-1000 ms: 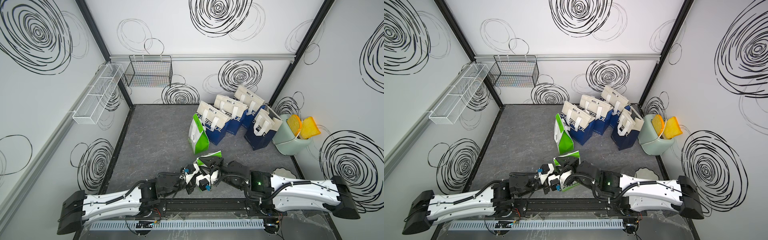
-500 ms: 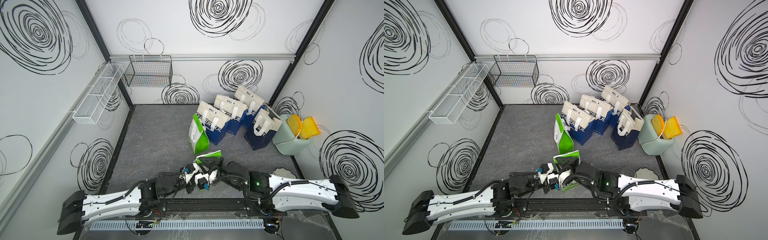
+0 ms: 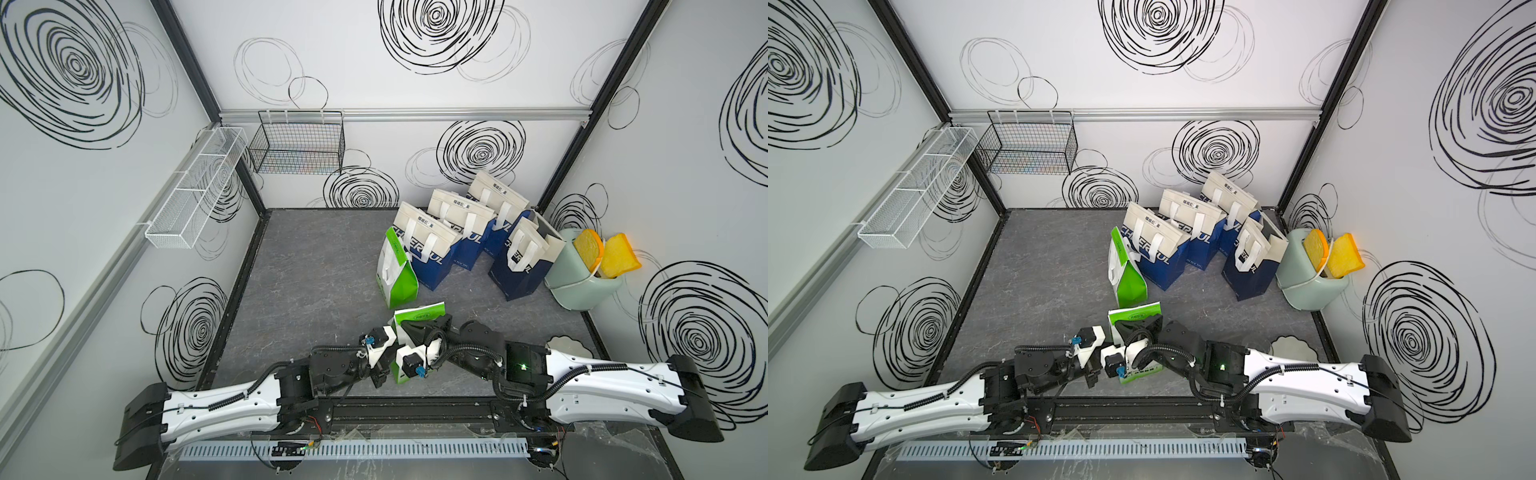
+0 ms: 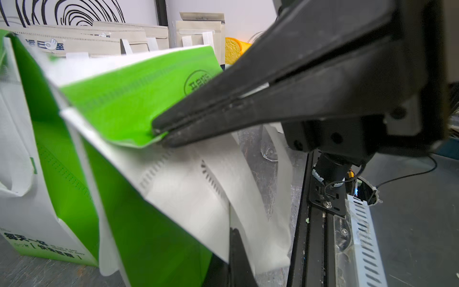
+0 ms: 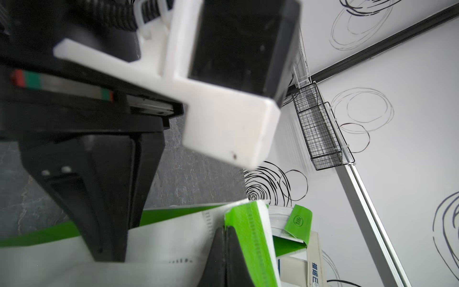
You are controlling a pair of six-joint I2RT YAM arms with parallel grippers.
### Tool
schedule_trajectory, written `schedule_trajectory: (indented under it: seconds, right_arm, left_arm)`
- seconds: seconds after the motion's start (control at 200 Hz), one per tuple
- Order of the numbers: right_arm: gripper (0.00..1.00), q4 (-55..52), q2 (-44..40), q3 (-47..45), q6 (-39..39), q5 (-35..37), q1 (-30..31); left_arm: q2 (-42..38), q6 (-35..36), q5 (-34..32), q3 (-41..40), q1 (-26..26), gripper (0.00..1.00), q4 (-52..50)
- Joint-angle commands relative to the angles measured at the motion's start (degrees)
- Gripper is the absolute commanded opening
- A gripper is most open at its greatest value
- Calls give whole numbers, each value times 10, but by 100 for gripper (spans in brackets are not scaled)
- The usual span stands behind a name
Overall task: Open the takeout bag
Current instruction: Open the takeout bag at the center of the board.
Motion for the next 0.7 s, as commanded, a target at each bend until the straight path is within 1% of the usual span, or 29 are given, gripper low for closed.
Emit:
schedule_trajectory:
  seconds: [0.0,0.24,0.47,0.555,0.695]
  right_arm:
    - [0,-10,-5,4,11,44,-20]
    - [0,-21,-9,28,64,1,-28]
    - [0,-10,-32,50,144,-35,-45]
    - [0,-11,-44,61,173,-56,-63]
    - [0,-24,-59,78,224,-123,-113]
  left_arm:
    - [-7,6,34,5,-14,0,56]
    - [-12,2,28,0,-13,0,54]
    - [-12,3,14,3,-13,0,43]
    - [-13,3,12,2,-14,0,41]
    - [-17,3,6,4,-14,0,33]
